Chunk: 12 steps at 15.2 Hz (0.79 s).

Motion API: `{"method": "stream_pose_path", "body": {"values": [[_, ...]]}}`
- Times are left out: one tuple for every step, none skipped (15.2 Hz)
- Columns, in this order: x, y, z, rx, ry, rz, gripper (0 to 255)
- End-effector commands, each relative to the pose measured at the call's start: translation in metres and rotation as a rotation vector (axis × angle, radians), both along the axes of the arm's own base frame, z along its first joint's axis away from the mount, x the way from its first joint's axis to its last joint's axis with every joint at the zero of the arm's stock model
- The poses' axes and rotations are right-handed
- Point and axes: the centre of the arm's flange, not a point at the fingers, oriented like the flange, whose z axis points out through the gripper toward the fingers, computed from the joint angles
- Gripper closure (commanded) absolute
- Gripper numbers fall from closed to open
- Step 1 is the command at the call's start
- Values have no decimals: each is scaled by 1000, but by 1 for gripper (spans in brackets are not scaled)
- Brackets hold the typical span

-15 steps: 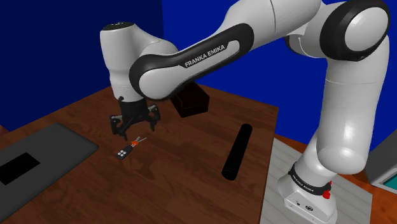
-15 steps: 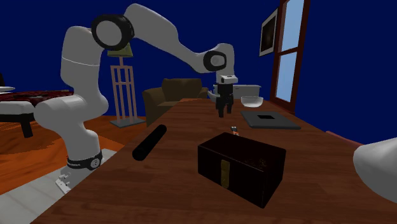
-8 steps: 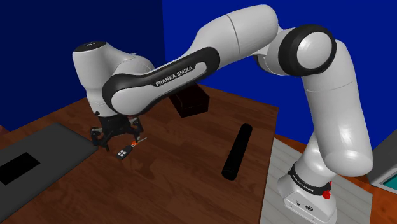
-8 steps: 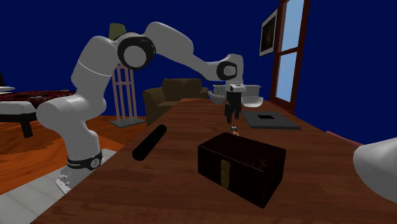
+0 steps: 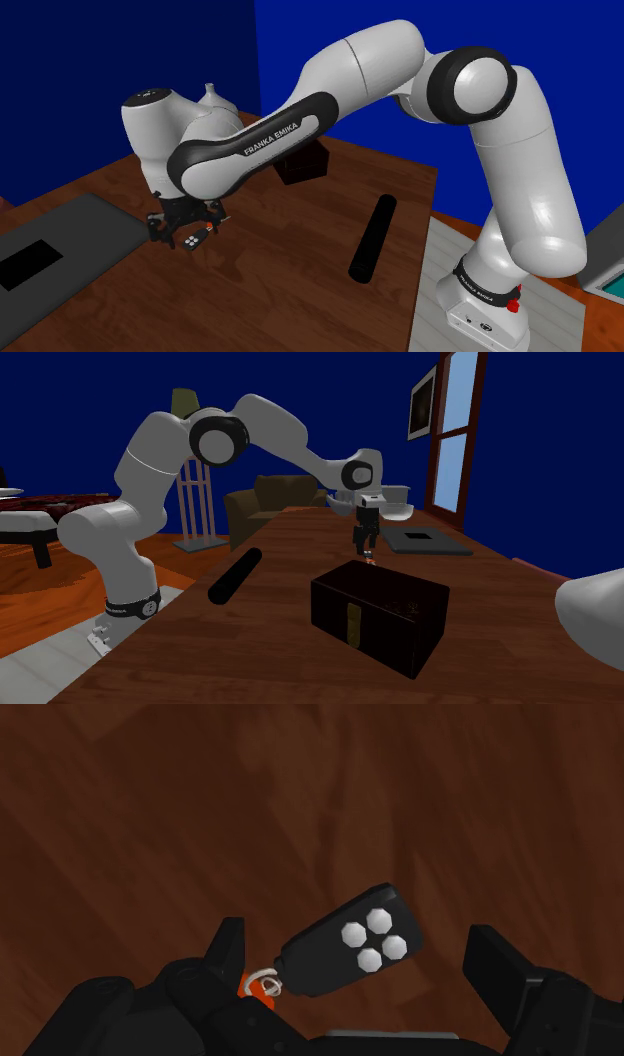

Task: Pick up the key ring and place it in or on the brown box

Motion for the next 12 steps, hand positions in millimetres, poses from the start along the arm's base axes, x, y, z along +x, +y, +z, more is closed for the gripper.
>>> {"method": "stream_pose_path", "body": {"values": [[0, 0, -1, 0, 0, 0, 0], [0, 0, -1, 0, 0, 0, 0], [0, 0, -1, 0, 0, 0, 0], [0, 0, -1, 0, 0, 0, 0], [0, 0, -1, 0, 0, 0, 0], [0, 0, -1, 0, 0, 0, 255], [0, 0, -1, 0, 0, 0, 255], [0, 0, -1, 0, 0, 0, 255], [0, 0, -1, 0, 0, 0, 255], [0, 0, -1, 0, 0, 0, 255], [0, 0, -1, 0, 0, 0, 255], [0, 0, -1, 0, 0, 0, 255]]}}
